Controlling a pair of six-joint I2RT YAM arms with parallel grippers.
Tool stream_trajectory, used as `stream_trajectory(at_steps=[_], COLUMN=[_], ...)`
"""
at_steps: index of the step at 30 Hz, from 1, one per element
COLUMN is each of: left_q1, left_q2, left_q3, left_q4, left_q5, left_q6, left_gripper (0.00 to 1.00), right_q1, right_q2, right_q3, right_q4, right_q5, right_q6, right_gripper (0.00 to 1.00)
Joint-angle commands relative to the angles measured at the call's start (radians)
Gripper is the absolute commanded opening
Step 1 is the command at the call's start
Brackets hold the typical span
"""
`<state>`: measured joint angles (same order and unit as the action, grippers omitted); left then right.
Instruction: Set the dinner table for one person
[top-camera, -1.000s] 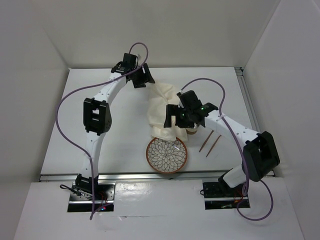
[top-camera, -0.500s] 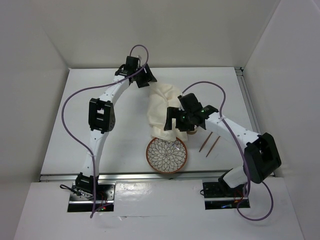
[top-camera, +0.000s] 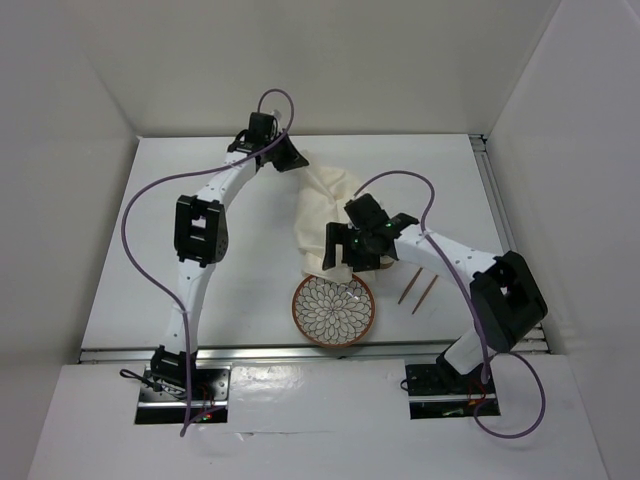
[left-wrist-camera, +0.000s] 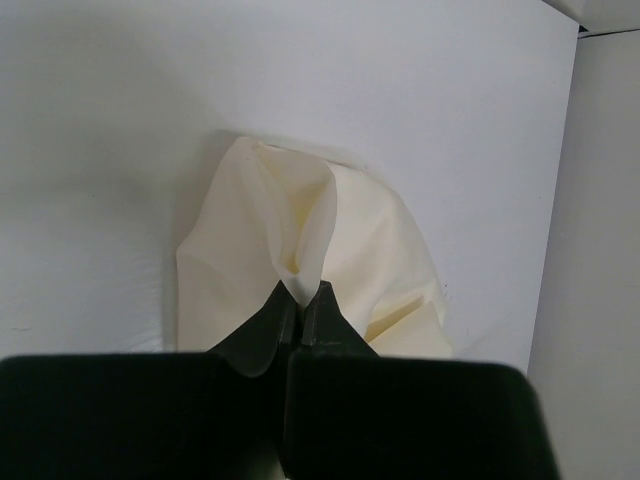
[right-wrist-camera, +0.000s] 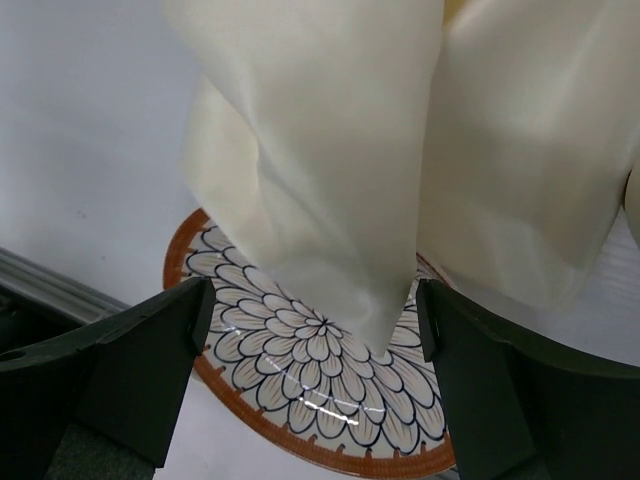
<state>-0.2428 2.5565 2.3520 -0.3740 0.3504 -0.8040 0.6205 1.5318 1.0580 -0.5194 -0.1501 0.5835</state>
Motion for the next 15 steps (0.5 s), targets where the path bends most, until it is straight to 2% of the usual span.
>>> stream_trajectory(at_steps=[1, 6, 7, 9, 13, 15], left_q1=[0.007, 0.007, 0.007, 0.007, 0.016, 0.016], left_q2=[-0.084, -0.084, -0.084, -0.093, -0.104, -0.104], left_q3=[0.010, 0.001, 0.001, 0.001, 0.001, 0.001], left_q4=[0.026, 0.026, 0.026, 0.017, 0.007, 0.007], left_q5=[0.036, 0.056, 0.056, 0.056, 0.056, 0.074], left_q6=[0.017, 0.017, 0.017, 0.017, 0.026, 0.026], left_gripper=[0.00, 0.00, 0.00, 0.00, 0.00, 0.00], right_q1=[0.024, 0.024, 0.024, 0.024, 0.024, 0.033], right_q2=[0.034, 0.053, 0.044, 0.034, 0.024, 0.024], right_q3=[0.023, 0.013, 0.004, -0.010, -0.032, -0.043], right_q4=[0.029, 0.033, 0.044, 0.070, 0.099, 0.108], right_q5=[0.089, 0.109, 0.109, 0.096, 0.075, 0.061], right_q6=[0.036, 0.071, 0.072, 0.084, 0.095, 0.104], right_gripper=[0.94, 0.90, 0.85, 0.80, 0.59, 0.54])
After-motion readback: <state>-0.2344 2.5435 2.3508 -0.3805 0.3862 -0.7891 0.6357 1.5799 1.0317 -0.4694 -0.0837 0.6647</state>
